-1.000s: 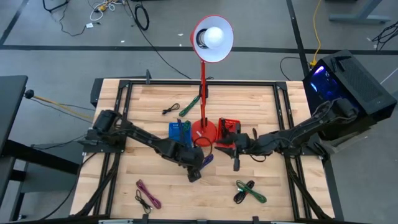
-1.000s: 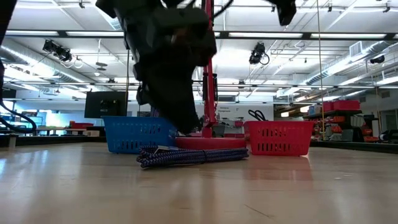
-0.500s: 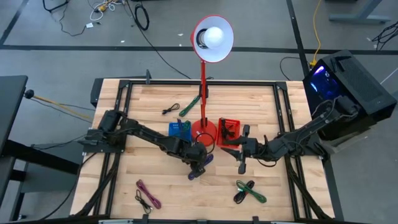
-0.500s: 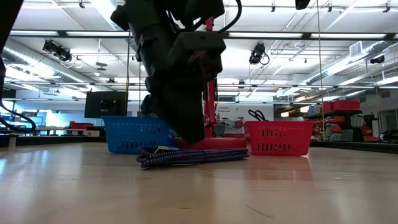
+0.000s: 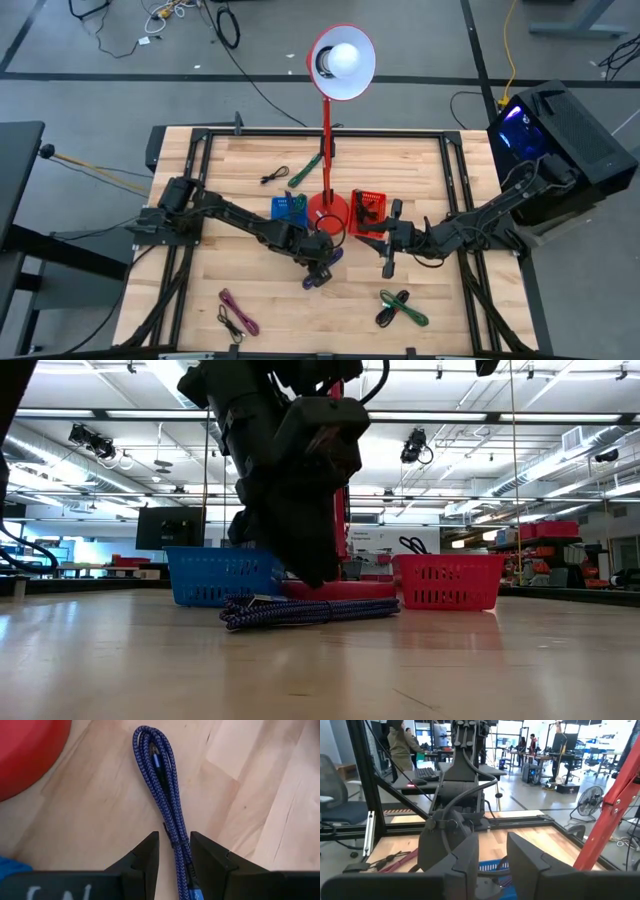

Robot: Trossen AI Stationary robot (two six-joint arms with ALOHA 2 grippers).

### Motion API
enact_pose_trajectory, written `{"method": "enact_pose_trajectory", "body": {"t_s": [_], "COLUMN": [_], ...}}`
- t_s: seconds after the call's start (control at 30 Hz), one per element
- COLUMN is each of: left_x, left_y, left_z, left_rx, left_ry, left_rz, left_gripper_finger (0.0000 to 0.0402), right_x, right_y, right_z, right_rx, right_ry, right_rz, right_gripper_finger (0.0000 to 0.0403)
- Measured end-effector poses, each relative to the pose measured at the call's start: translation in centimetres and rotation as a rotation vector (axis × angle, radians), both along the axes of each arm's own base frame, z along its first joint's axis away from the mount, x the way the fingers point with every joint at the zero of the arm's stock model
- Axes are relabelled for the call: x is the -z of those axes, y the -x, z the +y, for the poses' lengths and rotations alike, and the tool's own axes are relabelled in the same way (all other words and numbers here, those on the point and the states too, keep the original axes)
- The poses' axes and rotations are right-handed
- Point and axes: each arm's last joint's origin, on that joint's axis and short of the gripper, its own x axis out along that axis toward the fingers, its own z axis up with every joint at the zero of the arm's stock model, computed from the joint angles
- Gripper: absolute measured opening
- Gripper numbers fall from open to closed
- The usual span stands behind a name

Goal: Pick & Place USB Port
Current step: Put the blue charger cable into the blue bin

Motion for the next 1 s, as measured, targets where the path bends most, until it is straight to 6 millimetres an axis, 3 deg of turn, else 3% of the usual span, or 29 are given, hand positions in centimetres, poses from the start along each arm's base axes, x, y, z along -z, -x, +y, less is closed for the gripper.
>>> {"method": "enact_pose_trajectory", "body": {"t_s": [0.2, 0.47, 1.0], "left_x": [0.0, 2.1, 2.0], "left_y": [0.0, -0.6, -0.8], "left_z": [0.1, -0.3, -0.5], "left_rx": [-0.016, -0.013, 0.007], "left_ry": [-0.015, 0.008, 0.046], "left_rz": [-0.005, 0.018, 0.015], "left_gripper_finger": [0.0117, 0.0117, 0.011], "right_x": [0.0, -0.1, -0.1], "right_y": [0.0, 0.0, 0.0], "right_z": [0.0, 0.0, 0.0], "right_rx": [0.0, -0.001, -0.005], "right_ry": [0.0, -0.002, -0.002], "right_rz": [0.0, -0.007, -0.006], "right_gripper_finger": [0.0102, 0.0102, 0.0102]}}
